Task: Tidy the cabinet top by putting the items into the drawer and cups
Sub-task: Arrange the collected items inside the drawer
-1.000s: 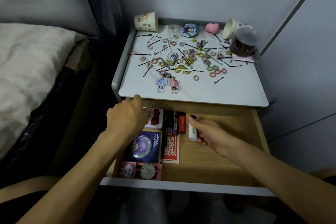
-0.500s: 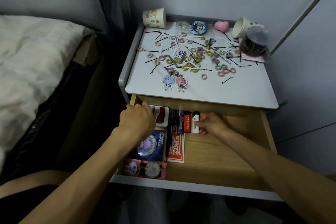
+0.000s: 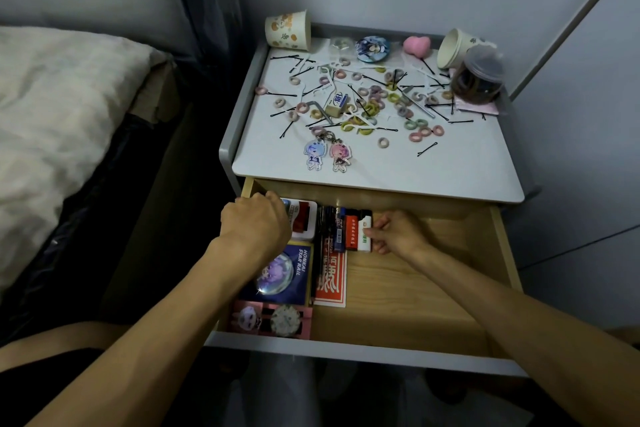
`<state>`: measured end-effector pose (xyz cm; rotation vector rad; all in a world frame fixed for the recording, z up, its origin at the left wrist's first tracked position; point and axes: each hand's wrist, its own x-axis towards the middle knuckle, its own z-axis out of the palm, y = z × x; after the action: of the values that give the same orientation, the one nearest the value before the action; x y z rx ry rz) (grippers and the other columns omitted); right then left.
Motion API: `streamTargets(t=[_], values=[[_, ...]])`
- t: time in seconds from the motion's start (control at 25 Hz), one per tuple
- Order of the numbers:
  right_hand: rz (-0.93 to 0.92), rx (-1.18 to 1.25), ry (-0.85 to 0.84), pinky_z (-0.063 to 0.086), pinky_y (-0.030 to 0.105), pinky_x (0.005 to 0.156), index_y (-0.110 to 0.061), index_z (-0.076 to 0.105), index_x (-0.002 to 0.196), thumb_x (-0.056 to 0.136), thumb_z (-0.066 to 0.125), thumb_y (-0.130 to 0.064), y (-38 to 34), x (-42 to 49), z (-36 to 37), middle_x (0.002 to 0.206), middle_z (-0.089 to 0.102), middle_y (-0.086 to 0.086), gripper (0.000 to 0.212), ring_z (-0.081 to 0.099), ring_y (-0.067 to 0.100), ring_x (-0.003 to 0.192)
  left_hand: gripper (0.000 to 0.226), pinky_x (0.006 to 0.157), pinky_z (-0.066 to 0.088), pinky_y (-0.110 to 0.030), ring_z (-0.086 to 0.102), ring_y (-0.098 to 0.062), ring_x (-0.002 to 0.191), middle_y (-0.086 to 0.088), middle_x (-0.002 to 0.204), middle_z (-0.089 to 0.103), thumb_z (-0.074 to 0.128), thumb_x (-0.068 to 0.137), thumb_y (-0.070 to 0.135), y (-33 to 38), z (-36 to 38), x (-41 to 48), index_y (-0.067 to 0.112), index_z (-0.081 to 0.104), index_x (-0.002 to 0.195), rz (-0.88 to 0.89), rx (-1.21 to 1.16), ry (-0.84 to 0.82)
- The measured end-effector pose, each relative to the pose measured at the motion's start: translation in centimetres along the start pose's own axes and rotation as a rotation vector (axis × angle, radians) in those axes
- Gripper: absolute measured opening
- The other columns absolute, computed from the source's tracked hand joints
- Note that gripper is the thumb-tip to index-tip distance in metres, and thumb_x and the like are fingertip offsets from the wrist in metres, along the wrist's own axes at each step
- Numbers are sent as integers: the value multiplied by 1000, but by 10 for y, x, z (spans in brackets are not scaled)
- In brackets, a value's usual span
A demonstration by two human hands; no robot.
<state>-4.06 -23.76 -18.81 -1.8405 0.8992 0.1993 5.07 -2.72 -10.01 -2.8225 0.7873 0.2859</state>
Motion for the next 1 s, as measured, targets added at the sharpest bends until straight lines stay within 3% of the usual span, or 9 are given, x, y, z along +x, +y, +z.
streamTargets(t=[0.12, 0.24, 0.32, 0.44, 0.52, 0.64, 0.76, 0.84, 1.0], values=[[-88, -95, 22, 45, 22, 46, -8, 54, 81, 89, 67, -7, -3, -10, -10, 63, 59, 7, 15, 53, 13, 49, 28, 71, 36, -34, 63, -34, 102, -12, 113, 64, 40, 99, 29, 1, -11, -5, 11, 51, 116, 48, -22, 96], [-228, -209, -9, 46, 21, 48, -22, 60, 74, 90, 65, -10, -18, -33, -25, 65, 64, -3, 20, 57, 7, 51, 26, 77, 44, -36, 64, -34, 98, -9, 102, 68, 49, 94, 38, 7, -27, -10, 18, 61, 105, 115, -279, 127], [-325, -227, -50, 44, 17, 48, -24, 63, 77, 90, 65, -12, -34, -51, -37, 66, 65, -6, 18, 59, 5, 52, 21, 77, 48, -36, 66, -28, 90, -1, 88, 72, 52, 91, 41, 11, -38, -11, 24, 63, 95, 146, -446, 133], [-435, -222, -41, 44, 17, 50, -24, 65, 84, 91, 63, -14, -61, -64, -60, 71, 67, -6, 12, 61, 4, 54, 12, 74, 55, -38, 68, -20, 77, 4, 82, 71, 57, 91, 38, 9, -54, -5, 27, 64, 89, 138, -677, 155], [-490, -227, 12, 47, 20, 53, -21, 68, 90, 93, 59, -11, -79, -55, -77, 78, 69, -3, 14, 63, 8, 58, 7, 67, 57, -37, 68, -14, 67, 4, 80, 71, 59, 93, 27, 8, -69, 7, 23, 65, 90, 131, -838, 201], [-618, -331, 117, 49, 28, 62, -21, 71, 98, 95, 53, -8, -113, -22, -90, 93, 69, -4, 22, 65, 11, 68, 7, 64, 59, -34, 67, -12, 69, 0, 85, 70, 60, 94, 16, 6, -89, 41, 15, 66, 98, 54, -952, 298], [-803, -592, 166, 49, 36, 78, -27, 69, 111, 93, 56, -4, -150, 19, -86, 108, 61, -1, 32, 59, 17, 97, 10, 72, 59, -38, 67, -17, 78, -4, 92, 70, 61, 93, 11, -2, -90, 84, 16, 67, 100, -13, -896, 327], [-880, -790, 168, 47, 37, 79, -29, 65, 119, 89, 55, 5, -170, 46, -78, 117, 55, 0, 47, 50, 21, 110, 14, 77, 57, -37, 66, -21, 87, -3, 99, 70, 62, 91, 11, -5, -89, 114, 19, 68, 101, 10, -762, 333], [-1001, -1005, 202, 40, 34, 75, -24, 59, 125, 88, 57, 4, -187, 77, -61, 119, 52, 3, 46, 46, 23, 110, 20, 81, 52, -32, 65, -20, 96, 4, 108, 69, 66, 90, 19, 2, -89, 157, 25, 69, 109, 137, -474, 290]])
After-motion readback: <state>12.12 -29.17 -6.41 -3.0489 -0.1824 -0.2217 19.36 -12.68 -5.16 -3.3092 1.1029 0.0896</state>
